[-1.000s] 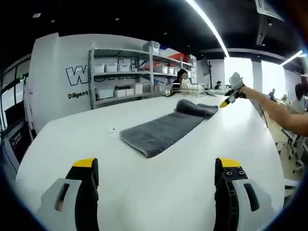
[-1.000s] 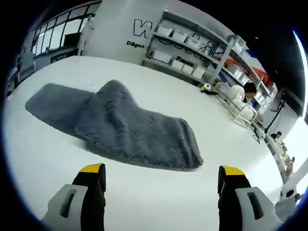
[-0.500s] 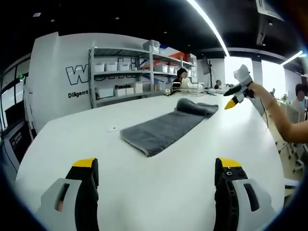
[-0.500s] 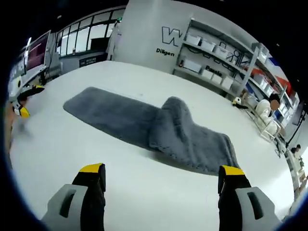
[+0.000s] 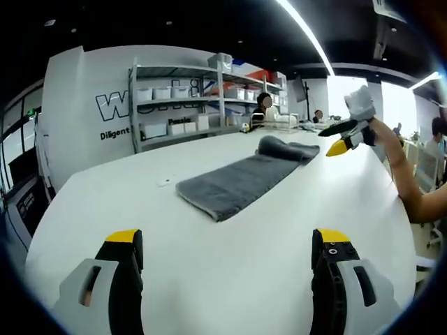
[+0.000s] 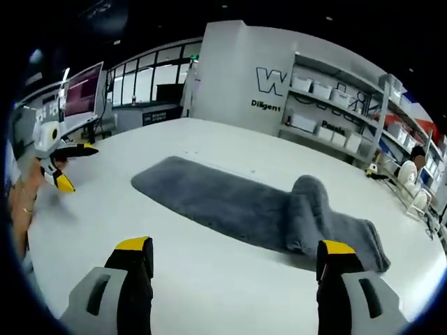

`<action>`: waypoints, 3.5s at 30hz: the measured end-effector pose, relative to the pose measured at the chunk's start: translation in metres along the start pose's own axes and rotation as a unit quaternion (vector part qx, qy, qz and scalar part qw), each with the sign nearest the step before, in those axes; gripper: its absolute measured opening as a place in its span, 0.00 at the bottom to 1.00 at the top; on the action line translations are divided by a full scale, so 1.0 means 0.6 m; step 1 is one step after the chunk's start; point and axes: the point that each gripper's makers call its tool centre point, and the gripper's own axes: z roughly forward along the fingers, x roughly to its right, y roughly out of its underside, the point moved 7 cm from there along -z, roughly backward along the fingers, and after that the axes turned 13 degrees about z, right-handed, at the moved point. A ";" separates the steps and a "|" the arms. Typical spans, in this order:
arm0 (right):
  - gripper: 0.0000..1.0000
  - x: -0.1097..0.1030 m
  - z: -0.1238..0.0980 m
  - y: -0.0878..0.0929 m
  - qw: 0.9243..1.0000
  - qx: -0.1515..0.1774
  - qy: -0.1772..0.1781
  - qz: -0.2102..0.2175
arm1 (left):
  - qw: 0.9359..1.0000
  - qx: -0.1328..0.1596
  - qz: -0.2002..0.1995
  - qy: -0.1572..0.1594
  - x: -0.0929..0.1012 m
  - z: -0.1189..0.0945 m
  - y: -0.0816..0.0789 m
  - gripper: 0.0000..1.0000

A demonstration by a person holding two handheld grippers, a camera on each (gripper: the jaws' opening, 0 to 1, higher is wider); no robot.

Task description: Open the folded towel by lifting each exposed corner and separating the folded layers until the towel lies flat within the target outline without major curled edges

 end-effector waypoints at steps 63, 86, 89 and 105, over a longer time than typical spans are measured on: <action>1.00 -0.045 -0.033 0.005 0.984 0.079 -0.161 0.025 | 0.998 -0.032 0.027 -0.039 -0.028 0.137 -0.054 0.51; 1.00 -0.052 -0.025 0.012 0.982 0.062 -0.174 0.036 | 0.992 -0.114 -0.020 -0.043 -0.044 0.258 -0.006 0.22; 1.00 -0.050 -0.025 0.010 0.982 0.066 -0.170 0.039 | 0.992 -0.116 0.002 -0.041 -0.034 0.261 -0.009 0.18; 1.00 -0.046 -0.013 0.012 0.980 0.051 -0.185 0.045 | 0.992 -0.120 0.034 -0.013 -0.028 0.257 -0.006 0.04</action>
